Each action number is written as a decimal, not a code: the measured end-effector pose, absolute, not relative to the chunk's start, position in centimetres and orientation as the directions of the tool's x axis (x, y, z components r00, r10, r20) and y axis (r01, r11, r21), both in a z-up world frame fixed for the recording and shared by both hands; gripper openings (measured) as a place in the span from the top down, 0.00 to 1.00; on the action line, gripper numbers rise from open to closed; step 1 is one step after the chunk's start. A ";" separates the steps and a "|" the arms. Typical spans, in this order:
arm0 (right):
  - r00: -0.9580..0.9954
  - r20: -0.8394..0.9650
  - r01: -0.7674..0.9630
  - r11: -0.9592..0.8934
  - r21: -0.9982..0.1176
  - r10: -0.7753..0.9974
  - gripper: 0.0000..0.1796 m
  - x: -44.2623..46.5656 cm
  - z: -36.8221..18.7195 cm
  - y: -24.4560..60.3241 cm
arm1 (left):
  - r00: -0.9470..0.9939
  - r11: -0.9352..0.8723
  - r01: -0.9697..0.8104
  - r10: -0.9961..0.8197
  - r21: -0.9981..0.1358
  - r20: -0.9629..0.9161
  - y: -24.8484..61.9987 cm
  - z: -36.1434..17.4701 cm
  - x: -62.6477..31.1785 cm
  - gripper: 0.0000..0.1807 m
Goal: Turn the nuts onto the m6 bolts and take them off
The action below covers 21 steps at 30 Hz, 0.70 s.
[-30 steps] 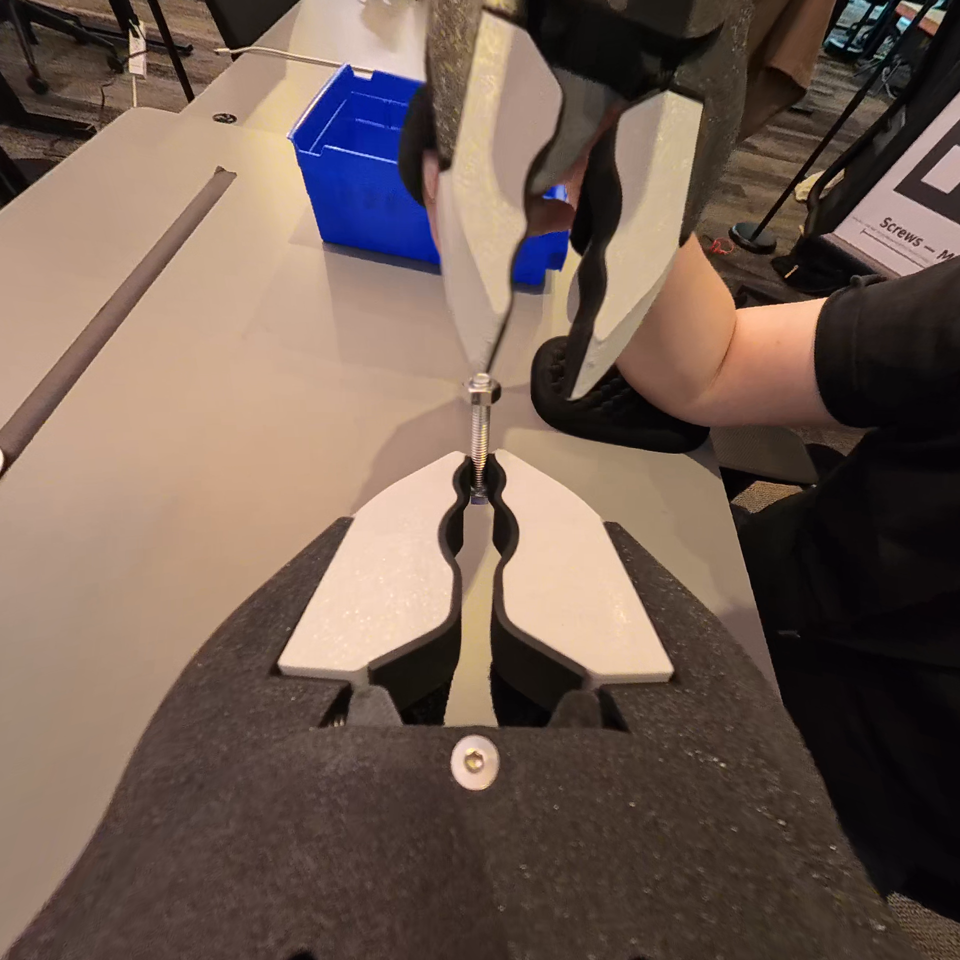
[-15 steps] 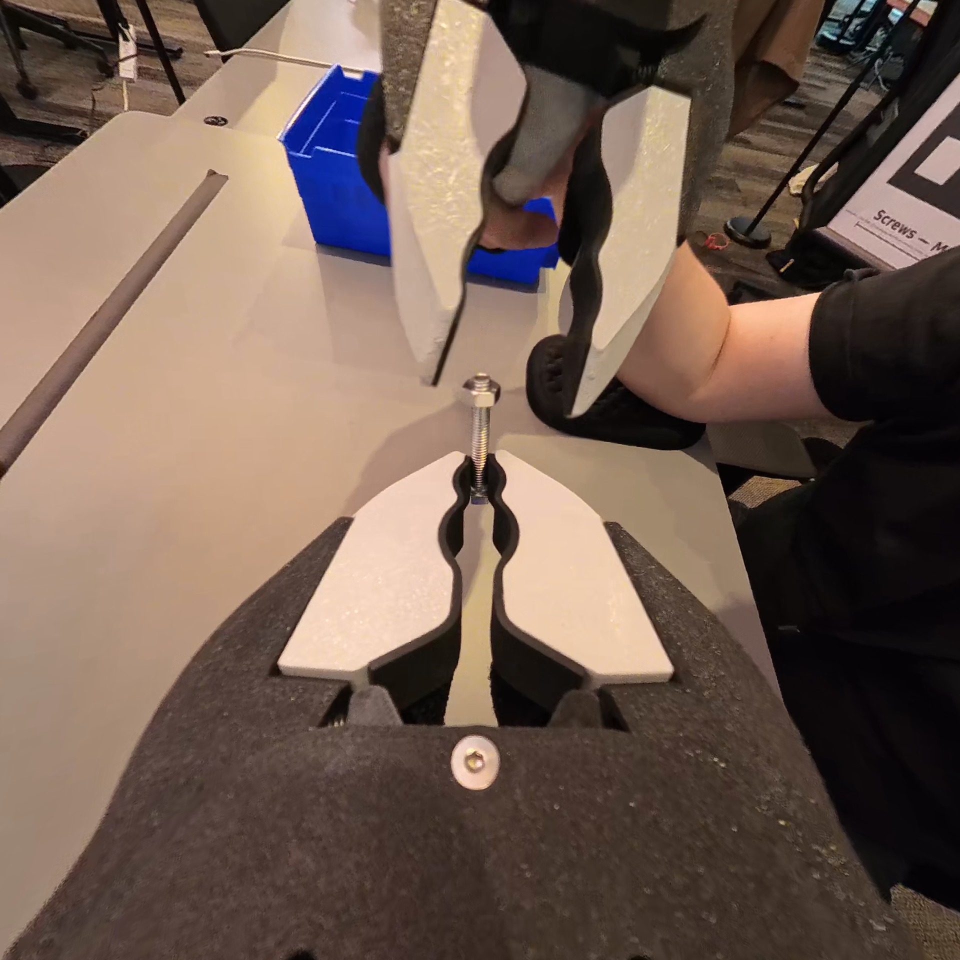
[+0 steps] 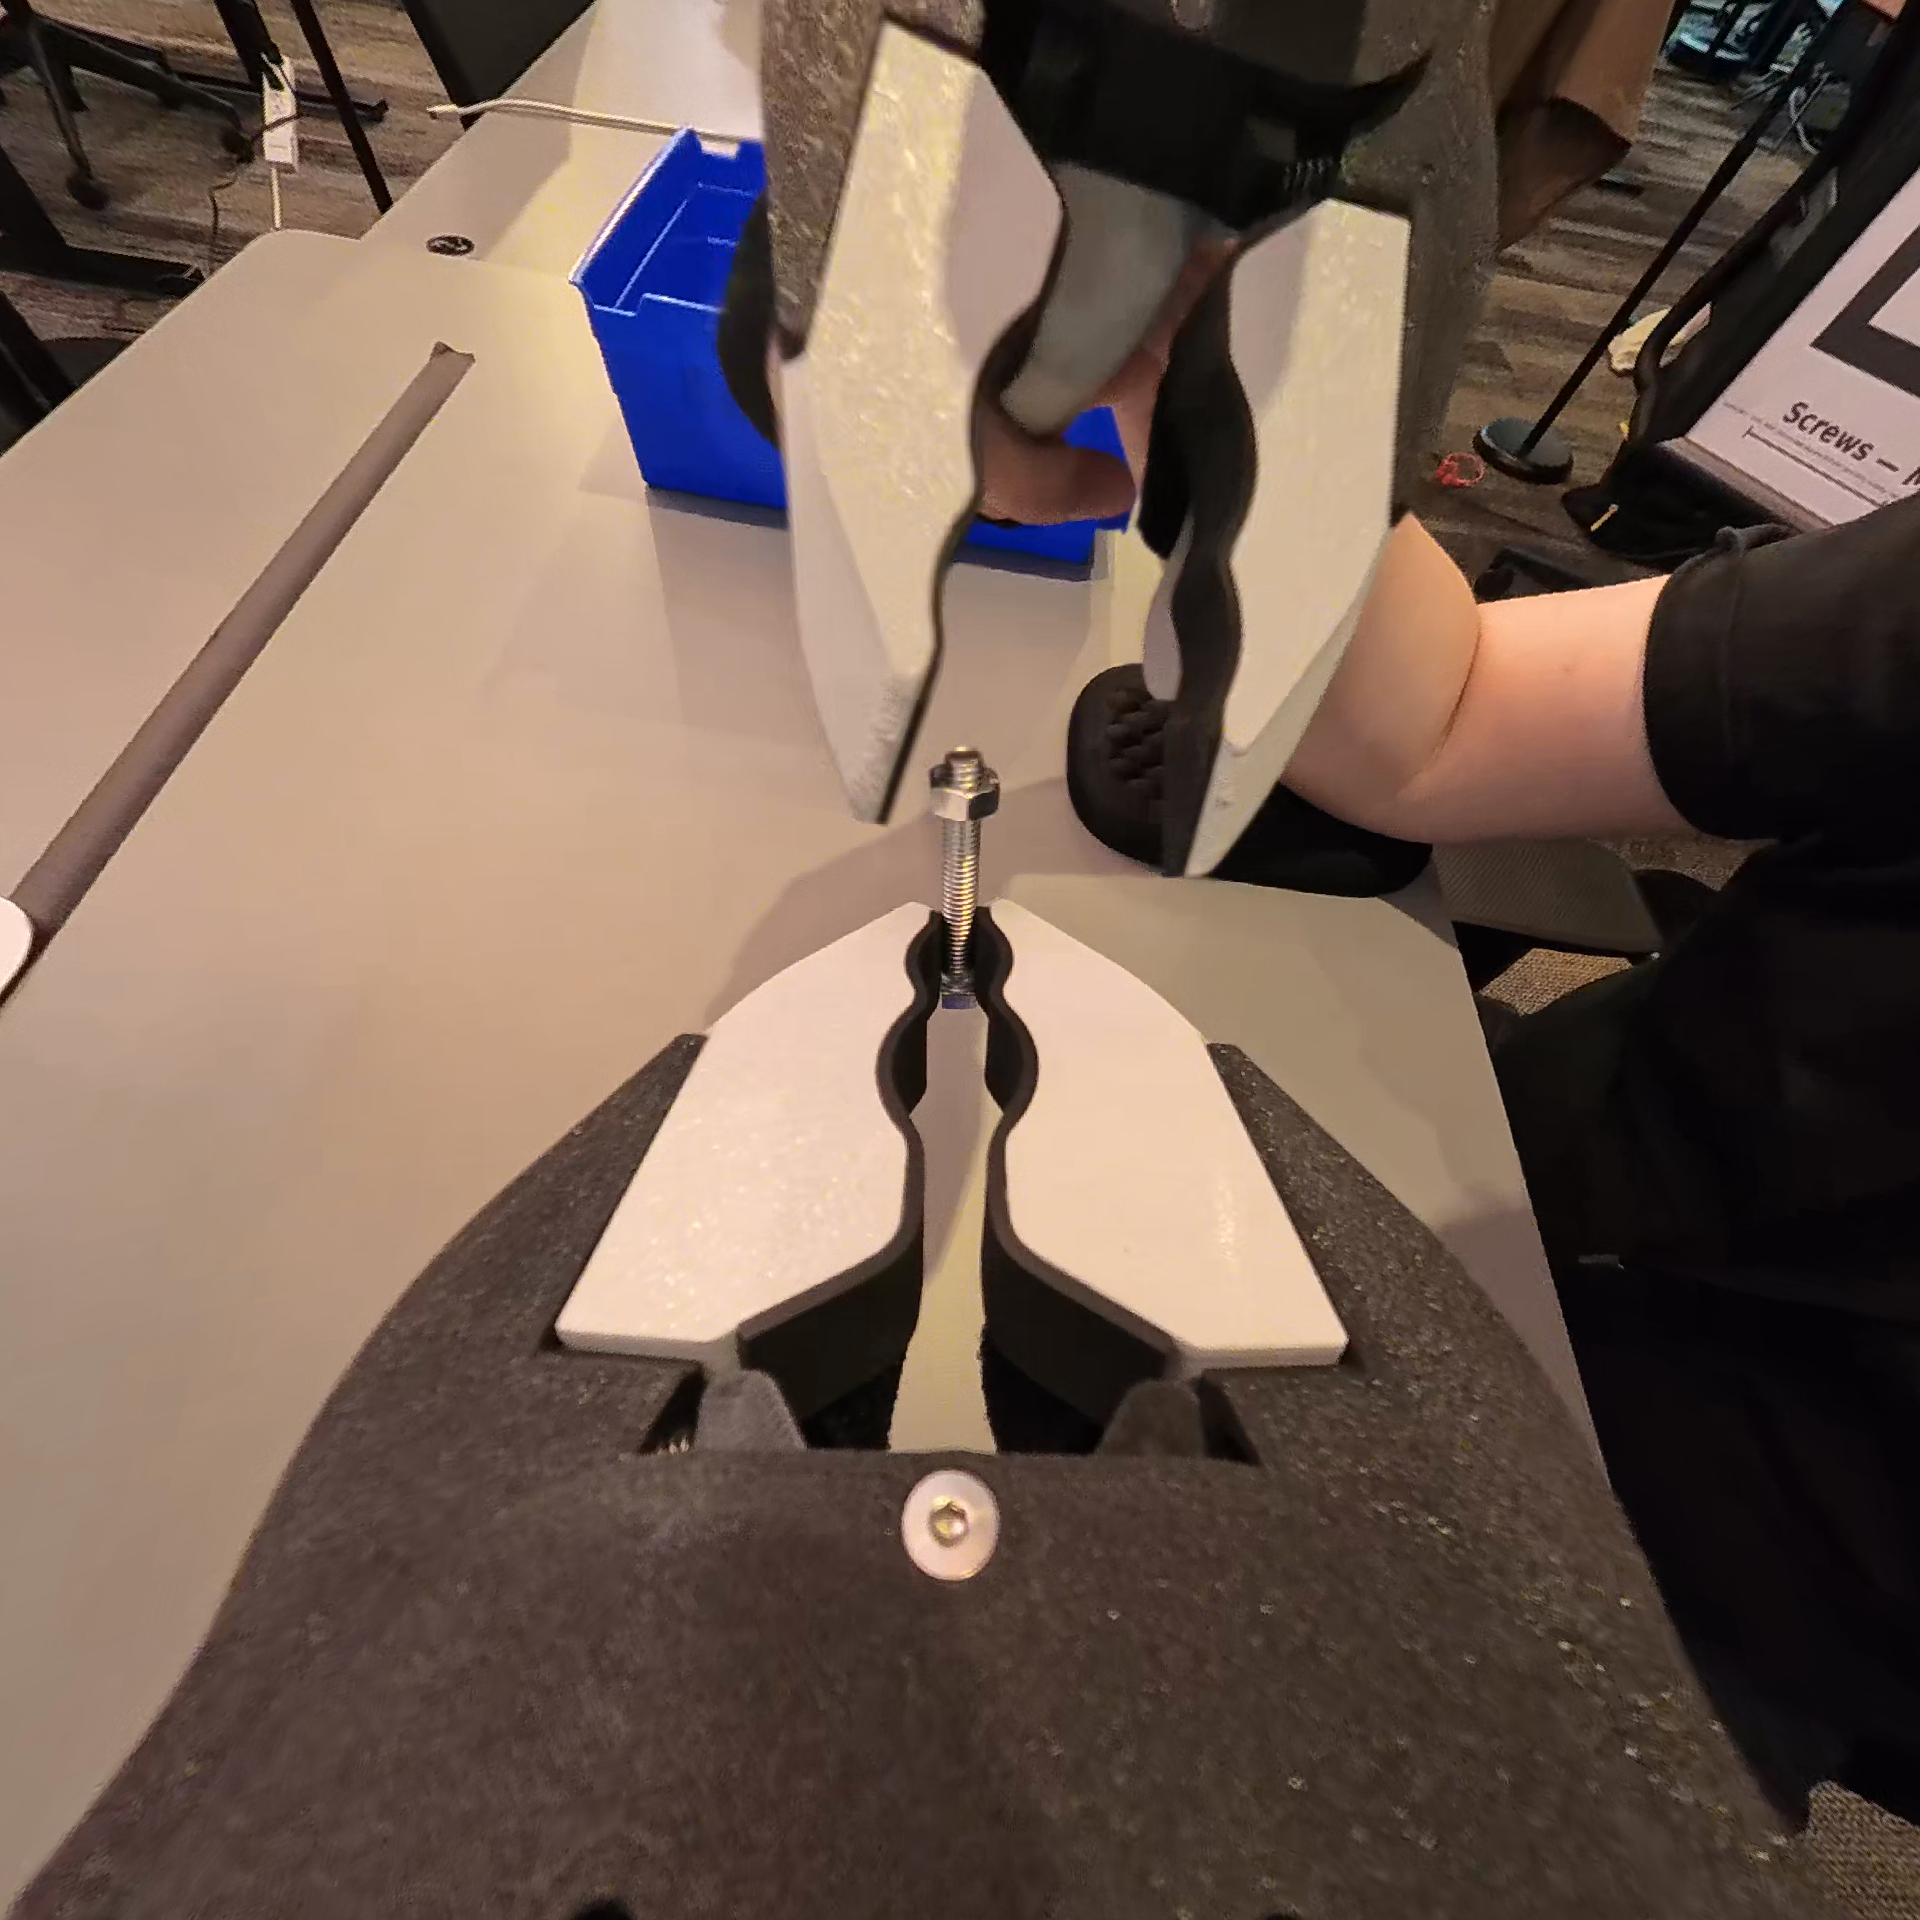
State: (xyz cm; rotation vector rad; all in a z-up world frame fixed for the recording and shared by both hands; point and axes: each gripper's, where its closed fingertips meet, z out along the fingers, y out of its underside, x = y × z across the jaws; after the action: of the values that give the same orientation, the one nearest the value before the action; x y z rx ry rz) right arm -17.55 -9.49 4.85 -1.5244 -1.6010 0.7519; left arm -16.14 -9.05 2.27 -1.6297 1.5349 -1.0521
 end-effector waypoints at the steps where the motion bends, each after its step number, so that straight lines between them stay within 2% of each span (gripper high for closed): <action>1: 0.019 0.141 0.535 0.109 -0.838 0.990 0.76 -17.5 4.7 -9.7 | -0.002 -0.102 -0.463 -0.993 -0.880 0.116 -8.8 2.3 -16.2 0.97; 2: 0.022 0.147 0.546 0.111 -0.830 0.989 0.76 -17.2 4.5 -9.6 | 0.000 -0.106 -0.460 -0.993 -0.882 0.119 -8.7 2.4 -16.4 0.97; 3: 0.011 0.138 0.558 0.108 -0.823 0.990 0.81 -16.9 4.4 -9.9 | 0.010 -0.112 -0.454 -0.993 -0.884 0.120 -8.5 2.5 -16.5 0.97; 5: 0.003 0.113 0.550 0.093 -0.830 0.994 0.83 -16.4 4.6 -10.2 | 0.026 -0.128 -0.441 -0.991 -0.888 0.130 -8.1 2.7 -16.8 0.97; 12: 0.033 0.148 0.546 0.106 -0.831 0.988 0.75 -17.5 4.4 -9.3 | 0.002 -0.104 -0.475 -0.993 -0.874 0.116 -8.8 2.0 -16.1 0.97; 14: 0.027 0.148 0.577 0.105 -0.810 0.989 0.77 -17.0 3.9 -9.5 | 0.007 -0.104 -0.478 -0.993 -0.872 0.115 -8.6 1.9 -16.3 0.97; 15: 0.018 0.134 0.591 0.098 -0.801 0.991 0.83 -16.6 3.7 -9.7 | 0.023 -0.111 -0.473 -0.993 -0.874 0.114 -8.3 2.0 -16.4 0.97; 16: 0.001 0.110 0.590 0.088 -0.803 0.994 0.84 -16.4 3.7 -10.1 | 0.035 -0.122 -0.465 -0.992 -0.877 0.120 -8.1 2.1 -16.5 0.97; 21: 0.055 0.153 0.560 0.096 -0.823 0.987 0.76 -17.1 4.4 -9.1 | 0.011 -0.108 -0.477 -0.993 -0.872 0.117 -8.6 1.9 -16.3 0.97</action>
State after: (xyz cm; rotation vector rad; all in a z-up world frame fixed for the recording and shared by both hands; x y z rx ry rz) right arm -17.09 -9.12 4.40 -1.5610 -1.6028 0.6975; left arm -16.32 -8.62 1.93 -1.6530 1.5248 -1.0336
